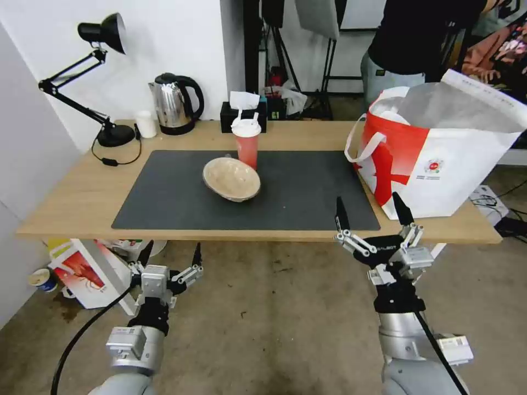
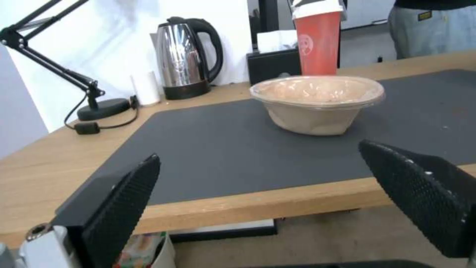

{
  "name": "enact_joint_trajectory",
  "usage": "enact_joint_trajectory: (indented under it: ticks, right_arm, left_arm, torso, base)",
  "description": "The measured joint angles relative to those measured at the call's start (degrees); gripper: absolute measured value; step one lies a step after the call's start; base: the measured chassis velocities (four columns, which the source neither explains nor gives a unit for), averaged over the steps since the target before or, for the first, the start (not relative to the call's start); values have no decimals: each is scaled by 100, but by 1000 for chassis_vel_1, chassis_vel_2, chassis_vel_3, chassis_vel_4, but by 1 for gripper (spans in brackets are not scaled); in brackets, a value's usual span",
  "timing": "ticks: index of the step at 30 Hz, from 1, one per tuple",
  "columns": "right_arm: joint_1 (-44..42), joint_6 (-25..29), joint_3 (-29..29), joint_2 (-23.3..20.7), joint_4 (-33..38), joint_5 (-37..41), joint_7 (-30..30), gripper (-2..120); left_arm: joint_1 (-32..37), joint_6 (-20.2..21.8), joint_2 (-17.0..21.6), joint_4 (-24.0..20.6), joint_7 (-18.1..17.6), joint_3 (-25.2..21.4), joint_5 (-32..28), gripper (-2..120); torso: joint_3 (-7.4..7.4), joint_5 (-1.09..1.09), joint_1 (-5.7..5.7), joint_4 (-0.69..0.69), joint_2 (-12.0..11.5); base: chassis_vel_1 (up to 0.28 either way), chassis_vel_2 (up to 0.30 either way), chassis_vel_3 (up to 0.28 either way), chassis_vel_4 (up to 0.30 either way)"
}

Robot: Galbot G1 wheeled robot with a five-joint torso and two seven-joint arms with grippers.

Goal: Pick up the trash from the table and place it into the takeout bag.

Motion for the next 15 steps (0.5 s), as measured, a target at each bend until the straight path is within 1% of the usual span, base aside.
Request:
enact_joint_trajectory:
  ticks: [5, 10, 15]
  right_arm:
    - [-184, 291, -8, 67, -151, -137, 95, 100]
    - [-278, 400, -49, 105, -242, -276, 213, 100]
    - [-446, 435, -116, 118, -296, -448, 521, 100]
  left_arm:
    - [0, 0, 0, 0, 0, 0, 0, 100]
    - [0, 0, 0, 0, 0, 0, 0, 100]
    - [0, 0, 0, 0, 0, 0, 0, 100]
  torso:
    - [0, 0, 0, 0, 0]
    - [0, 0, 0, 0, 0]
    - [0, 0, 1, 0, -1]
  base:
    - [0, 0, 0, 0]
    - [0, 0, 0, 0]
    - [0, 0, 0, 0]
